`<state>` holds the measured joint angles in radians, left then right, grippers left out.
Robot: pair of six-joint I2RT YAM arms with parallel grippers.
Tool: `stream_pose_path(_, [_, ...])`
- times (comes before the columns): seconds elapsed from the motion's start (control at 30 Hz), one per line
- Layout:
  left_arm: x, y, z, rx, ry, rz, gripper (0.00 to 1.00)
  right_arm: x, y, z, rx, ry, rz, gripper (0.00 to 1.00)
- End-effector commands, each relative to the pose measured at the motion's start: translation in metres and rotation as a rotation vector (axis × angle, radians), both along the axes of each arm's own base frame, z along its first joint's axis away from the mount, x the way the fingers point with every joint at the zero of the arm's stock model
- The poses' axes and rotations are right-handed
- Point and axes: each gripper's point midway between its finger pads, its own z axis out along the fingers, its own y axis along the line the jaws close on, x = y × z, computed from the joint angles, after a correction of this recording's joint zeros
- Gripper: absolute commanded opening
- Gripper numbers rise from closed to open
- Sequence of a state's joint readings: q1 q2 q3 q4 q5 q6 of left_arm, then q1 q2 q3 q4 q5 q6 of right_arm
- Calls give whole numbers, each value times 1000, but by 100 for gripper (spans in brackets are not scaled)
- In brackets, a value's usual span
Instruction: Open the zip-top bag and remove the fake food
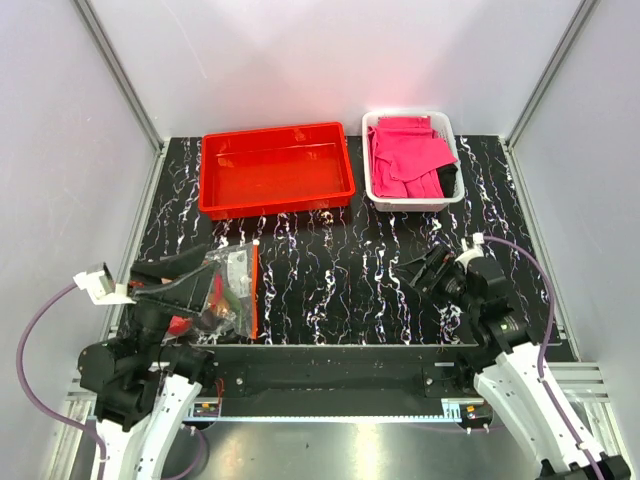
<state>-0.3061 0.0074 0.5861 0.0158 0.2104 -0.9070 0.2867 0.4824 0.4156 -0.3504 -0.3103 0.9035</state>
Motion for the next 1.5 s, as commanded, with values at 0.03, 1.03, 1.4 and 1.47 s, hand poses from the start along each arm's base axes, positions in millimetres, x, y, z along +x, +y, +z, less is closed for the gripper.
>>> stream_pose_path(0.03, [7,16,-73,109,330,107,99,12,0,21,-90,-35,42,99])
stream_pose_path(1.03, [-1,44,-126,324,756,249,99,-9,271,18,-14,0,665,100])
stream_pose_path(1.4, [-1,14,-129,402,818,78,98,35,340,-24,34,-56,580,91])
stream_pose_path(1.47, [1,9,-131,420,820,49,97,42,346,-32,12,-70,575,89])
